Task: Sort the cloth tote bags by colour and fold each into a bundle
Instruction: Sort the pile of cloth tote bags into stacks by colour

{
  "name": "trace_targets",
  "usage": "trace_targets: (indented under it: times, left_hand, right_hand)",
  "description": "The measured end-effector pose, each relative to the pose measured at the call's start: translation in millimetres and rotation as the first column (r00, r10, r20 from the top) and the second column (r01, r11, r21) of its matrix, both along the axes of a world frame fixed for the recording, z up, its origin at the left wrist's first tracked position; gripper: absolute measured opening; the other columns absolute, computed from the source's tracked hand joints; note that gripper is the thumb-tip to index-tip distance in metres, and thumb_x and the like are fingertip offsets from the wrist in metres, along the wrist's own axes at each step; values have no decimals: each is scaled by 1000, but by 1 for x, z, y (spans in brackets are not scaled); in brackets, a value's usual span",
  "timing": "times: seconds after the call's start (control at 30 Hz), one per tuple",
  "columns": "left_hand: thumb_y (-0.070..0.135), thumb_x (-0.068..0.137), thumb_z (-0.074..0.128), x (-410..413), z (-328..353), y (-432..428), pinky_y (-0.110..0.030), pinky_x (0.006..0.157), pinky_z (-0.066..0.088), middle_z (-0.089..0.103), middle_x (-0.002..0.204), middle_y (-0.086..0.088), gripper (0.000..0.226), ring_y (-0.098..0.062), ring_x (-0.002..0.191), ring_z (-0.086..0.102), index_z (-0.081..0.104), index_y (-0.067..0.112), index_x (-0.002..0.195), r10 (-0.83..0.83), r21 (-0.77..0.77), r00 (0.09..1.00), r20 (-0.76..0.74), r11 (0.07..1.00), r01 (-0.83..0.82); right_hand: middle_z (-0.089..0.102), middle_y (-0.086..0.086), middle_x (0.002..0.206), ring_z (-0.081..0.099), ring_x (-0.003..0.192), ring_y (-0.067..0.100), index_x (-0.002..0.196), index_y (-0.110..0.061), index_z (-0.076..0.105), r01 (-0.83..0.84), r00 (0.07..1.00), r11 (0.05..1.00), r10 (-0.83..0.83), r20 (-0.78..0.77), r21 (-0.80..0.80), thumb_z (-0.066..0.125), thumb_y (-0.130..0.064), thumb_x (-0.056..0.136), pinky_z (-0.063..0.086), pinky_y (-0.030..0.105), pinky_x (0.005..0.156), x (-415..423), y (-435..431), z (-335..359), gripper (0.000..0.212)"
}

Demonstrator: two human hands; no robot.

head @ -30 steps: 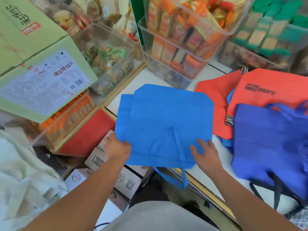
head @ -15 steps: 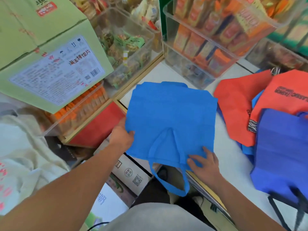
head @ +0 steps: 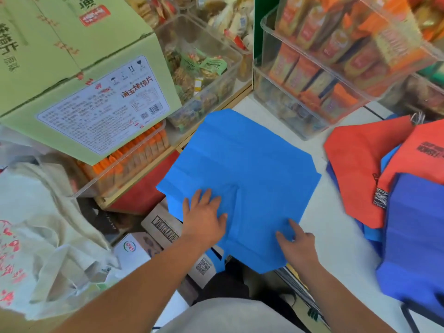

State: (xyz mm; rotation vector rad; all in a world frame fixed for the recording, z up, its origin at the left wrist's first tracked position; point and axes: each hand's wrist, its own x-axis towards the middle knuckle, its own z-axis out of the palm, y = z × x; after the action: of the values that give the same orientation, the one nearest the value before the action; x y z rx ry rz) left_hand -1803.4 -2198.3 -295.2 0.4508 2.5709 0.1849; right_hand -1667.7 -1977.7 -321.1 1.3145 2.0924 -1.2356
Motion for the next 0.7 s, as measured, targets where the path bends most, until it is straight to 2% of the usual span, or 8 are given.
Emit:
trace_targets:
  times: [0.1, 0.17, 0.23, 0.33, 0.43, 0.5, 0.63, 0.7]
  left_hand:
    - [54, 101, 42, 4, -10, -2, -63, 122, 5, 1, 170, 7, 63, -24, 156, -5, 26, 30, 157, 21, 27, 986, 163, 999, -26]
    - [53, 101, 45, 1, -11, 0, -61, 122, 13, -1, 170, 6, 66, -22, 156, -4, 24, 27, 158, 33, 85, 973, 230, 995, -54]
    - [51, 101, 47, -1, -12, 3, -55, 121, 21, 1, 170, 2, 68, -22, 156, -1, 24, 23, 159, 32, 131, 980, 196, 990, -58]
    - [48, 101, 47, 3, -12, 9, -52, 122, 17, 2, 170, 5, 68, -23, 156, 1, 20, 26, 160, -43, 154, 996, 74, 988, 32]
    - [51, 103, 41, 9, -15, 21, -52, 124, 12, 2, 170, 4, 68, -25, 156, -1, 16, 28, 161, -129, 122, 981, 145, 986, 111]
    - [52, 103, 38, 13, -17, 30, -53, 124, 9, -3, 170, 3, 68, -26, 156, -5, 13, 28, 162, -187, 89, 968, 165, 981, 174]
    - [51, 105, 34, 19, -18, 54, -53, 125, 1, -5, 170, 3, 65, -24, 156, -10, 12, 28, 162, -367, 100, 917, 153, 929, 355]
    - [53, 105, 31, 19, -18, 64, -56, 123, -5, -4, 170, 4, 63, -25, 156, -13, 15, 30, 161, -414, 50, 897, 154, 910, 412]
  right_hand:
    - [31, 4, 123, 50, 97, 22, 149, -26, 46, 21, 1000, 999, -21, -3, 39, 65, -35, 95, 45, 38, 103, 0, -2, 2, 58]
    - [38, 5, 129, 55, 99, 21, 141, -28, 54, 77, 993, 996, -72, -99, 45, 68, -32, 92, 48, 41, 102, -1, 2, 4, 51]
    - [49, 8, 132, 58, 102, 20, 136, -30, 58, 137, 972, 989, -125, -198, 47, 69, -25, 91, 52, 43, 98, -4, 12, 5, 47]
    - [57, 6, 127, 57, 99, 17, 135, -25, 61, 145, 963, 989, -134, -235, 31, 68, -15, 93, 51, 38, 93, -10, 24, 8, 44]
    - [60, 0, 137, 59, 118, 23, 141, -24, 56, 74, 971, 996, -62, -231, 46, 67, -13, 93, 51, 43, 102, -8, 30, 11, 51]
    - [59, 1, 139, 58, 123, 24, 145, -26, 51, 58, 974, 994, -37, -222, 90, 66, -12, 93, 50, 46, 104, 4, 34, 12, 56]
    - [60, 10, 135, 61, 116, 30, 150, -24, 43, 166, 978, 972, -141, -151, 166, 63, -8, 93, 51, 47, 99, 42, 42, 5, 63]
    - [62, 17, 129, 62, 109, 35, 155, -19, 35, 152, 988, 977, -147, -41, 151, 61, -7, 94, 49, 39, 89, 56, 38, 1, 68]
